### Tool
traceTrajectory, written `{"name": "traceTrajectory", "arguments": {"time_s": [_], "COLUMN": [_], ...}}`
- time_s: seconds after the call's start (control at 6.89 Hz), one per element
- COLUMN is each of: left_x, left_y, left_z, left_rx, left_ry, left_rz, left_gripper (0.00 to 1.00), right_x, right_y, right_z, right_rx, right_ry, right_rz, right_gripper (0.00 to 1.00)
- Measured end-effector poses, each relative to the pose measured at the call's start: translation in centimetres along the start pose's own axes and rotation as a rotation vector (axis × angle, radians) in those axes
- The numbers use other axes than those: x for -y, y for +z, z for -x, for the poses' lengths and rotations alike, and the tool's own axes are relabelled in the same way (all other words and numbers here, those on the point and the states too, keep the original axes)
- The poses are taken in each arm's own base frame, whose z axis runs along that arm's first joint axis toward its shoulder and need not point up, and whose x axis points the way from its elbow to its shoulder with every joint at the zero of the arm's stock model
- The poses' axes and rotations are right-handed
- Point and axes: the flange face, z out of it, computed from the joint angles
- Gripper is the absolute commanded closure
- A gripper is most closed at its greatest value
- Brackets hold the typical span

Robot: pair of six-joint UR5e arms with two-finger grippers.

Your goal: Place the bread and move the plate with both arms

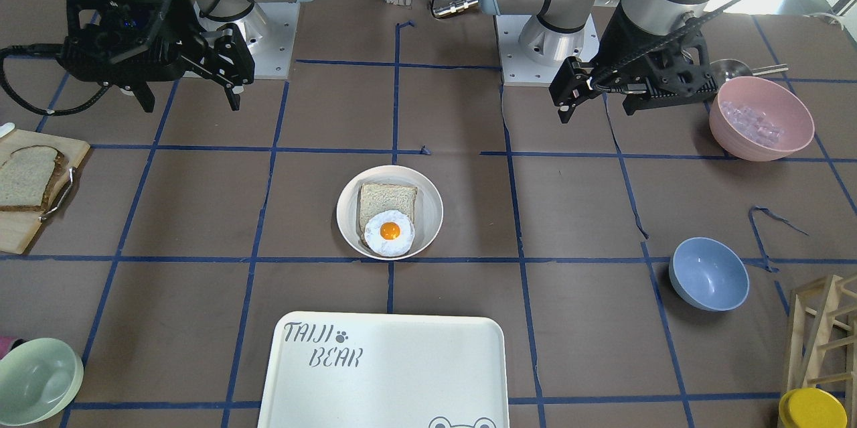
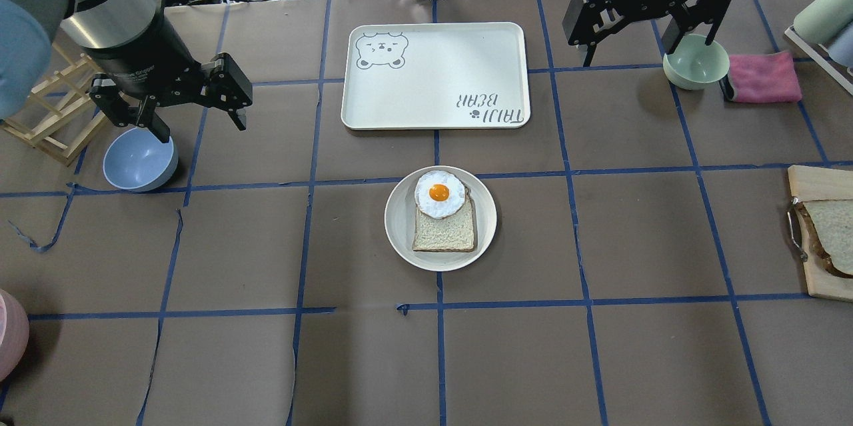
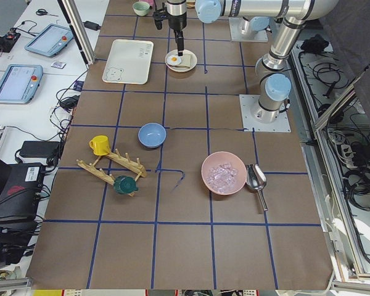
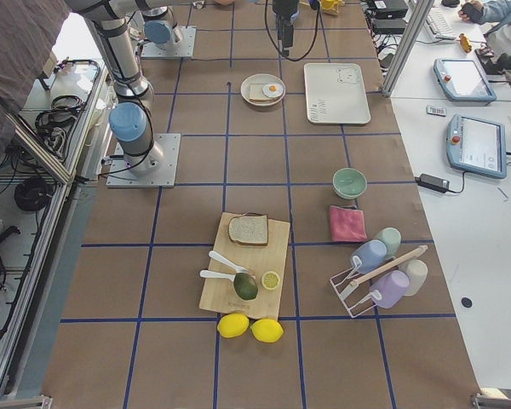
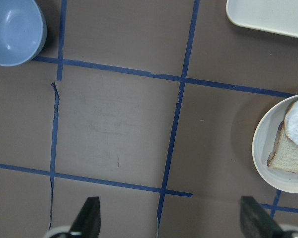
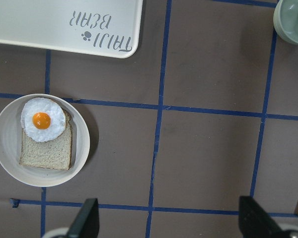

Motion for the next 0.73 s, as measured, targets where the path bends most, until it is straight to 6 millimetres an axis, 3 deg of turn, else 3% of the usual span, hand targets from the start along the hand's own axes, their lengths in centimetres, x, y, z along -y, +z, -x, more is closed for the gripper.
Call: {"name": "traceTrajectory", "arguments": {"time_s": [0.73], "left_x": [0.03], "left_y": [-0.16], "left_z": [0.01], "left_rx": [0.006], "left_ry": [0.002], "left_rz": [-0.003], "left_gripper": [0.00], "right_x": [-0.04], "right_y": [0.70], "right_z": [-0.07], "right_rx": [-0.001], "right_ry": [0.003], "right_rz": [0.016], "right_gripper": [0.00]}}
